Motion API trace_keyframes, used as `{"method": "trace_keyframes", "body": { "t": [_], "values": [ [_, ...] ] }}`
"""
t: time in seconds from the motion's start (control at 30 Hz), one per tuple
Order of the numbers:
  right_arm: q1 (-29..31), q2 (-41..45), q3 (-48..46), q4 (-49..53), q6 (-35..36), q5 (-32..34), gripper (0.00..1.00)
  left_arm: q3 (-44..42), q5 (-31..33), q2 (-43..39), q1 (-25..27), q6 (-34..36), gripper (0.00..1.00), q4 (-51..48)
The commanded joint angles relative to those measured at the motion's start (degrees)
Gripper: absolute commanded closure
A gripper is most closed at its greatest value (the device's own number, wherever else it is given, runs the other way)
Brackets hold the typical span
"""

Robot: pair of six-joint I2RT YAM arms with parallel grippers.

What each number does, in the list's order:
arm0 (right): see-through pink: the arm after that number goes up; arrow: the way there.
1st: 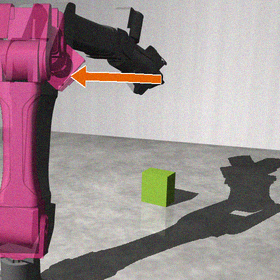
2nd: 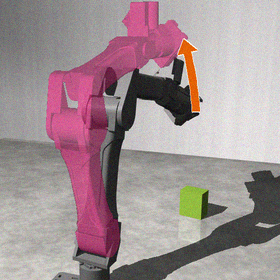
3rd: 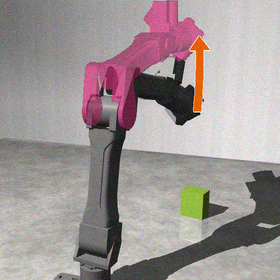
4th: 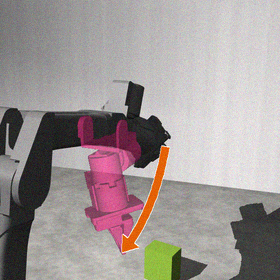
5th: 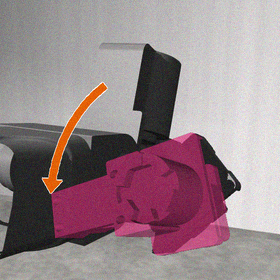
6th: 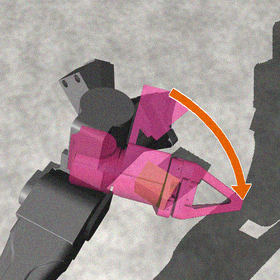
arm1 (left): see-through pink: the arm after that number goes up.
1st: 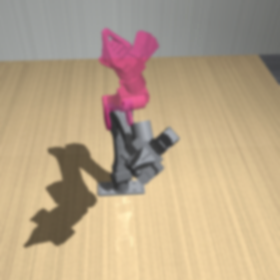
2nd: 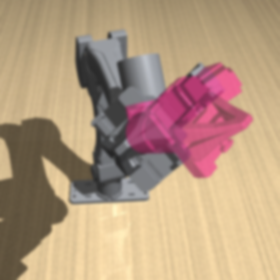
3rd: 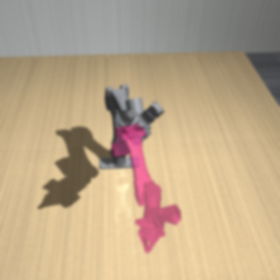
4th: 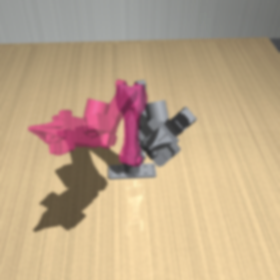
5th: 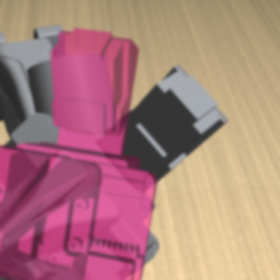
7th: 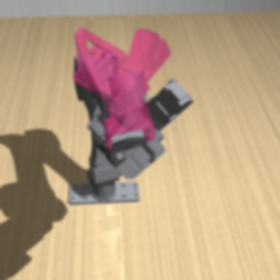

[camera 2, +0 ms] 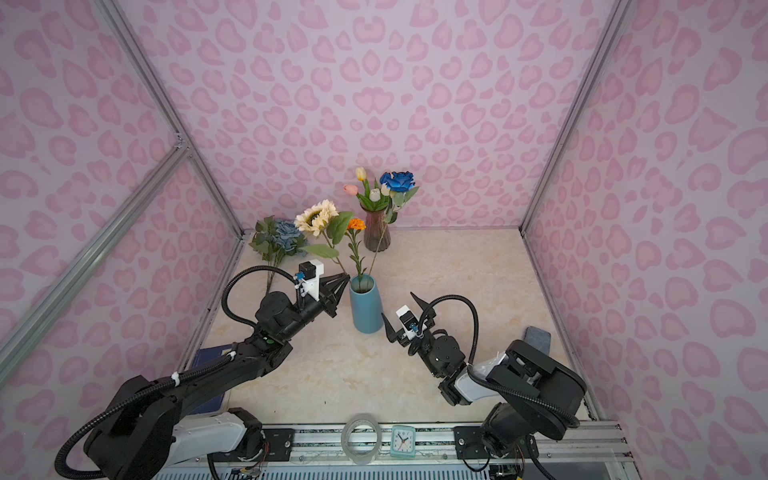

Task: Arrange the flowers into the vase
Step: 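Lower the sunflower stem into the teal vase with the left gripper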

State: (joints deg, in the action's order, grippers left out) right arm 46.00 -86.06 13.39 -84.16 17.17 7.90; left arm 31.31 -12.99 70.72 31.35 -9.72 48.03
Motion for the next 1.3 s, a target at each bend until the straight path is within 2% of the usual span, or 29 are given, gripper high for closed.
{"method": "trace_keyframes", "body": {
  "t": [0.0,0.23,0.37,0.43,0.53,0.7,0.77,1.0,1.1,1.27],
  "values": [
    [0.04,-0.52,0.19,-2.3,-0.2,-0.25,0.05,-0.33,1.08,-0.79,0.05,0.92,0.83,1.21],
    [0.06,-1.48,0.22,-3.29,-0.38,-0.3,0.05,-0.4,4.76,-2.34,0.02,3.24,0.75,-1.2],
    [0.06,-1.67,0.1,-3.75,-0.46,-0.25,0.05,0.5,8.85,-1.99,0.02,4.04,0.59,-2.63],
    [0.06,-1.71,0.19,-3.64,-0.43,-0.17,0.05,1.62,9.26,-1.43,-0.1,4.92,0.55,-3.78],
    [0.06,-1.94,0.24,-3.82,-0.29,-0.02,0.05,4.57,7.73,-0.27,-0.67,6.17,0.6,-6.64],
    [0.06,-2.44,0.32,-4.24,-0.29,0.01,0.05,7.33,6.15,1.11,-1.88,6.38,0.63,-8.19],
    [0.05,-2.44,0.32,-4.24,-0.23,0.1,0.05,7.62,5.98,1.6,-2.78,5.8,0.74,-8.34],
    [0.12,-2.54,0.06,-4.75,-0.21,0.23,0.05,10.13,1.73,3.46,-4.28,5.85,0.75,-10.25],
    [0.19,-2.15,0.01,-4.59,0.05,0.66,0.05,11.71,0.46,4.22,-4.24,5.76,0.8,-11.22],
    [0.4,-1.67,-0.28,-4.33,0.31,0.74,0.05,14.18,-1.63,5.37,-4.28,6.33,0.8,-13.22]
  ]
}}
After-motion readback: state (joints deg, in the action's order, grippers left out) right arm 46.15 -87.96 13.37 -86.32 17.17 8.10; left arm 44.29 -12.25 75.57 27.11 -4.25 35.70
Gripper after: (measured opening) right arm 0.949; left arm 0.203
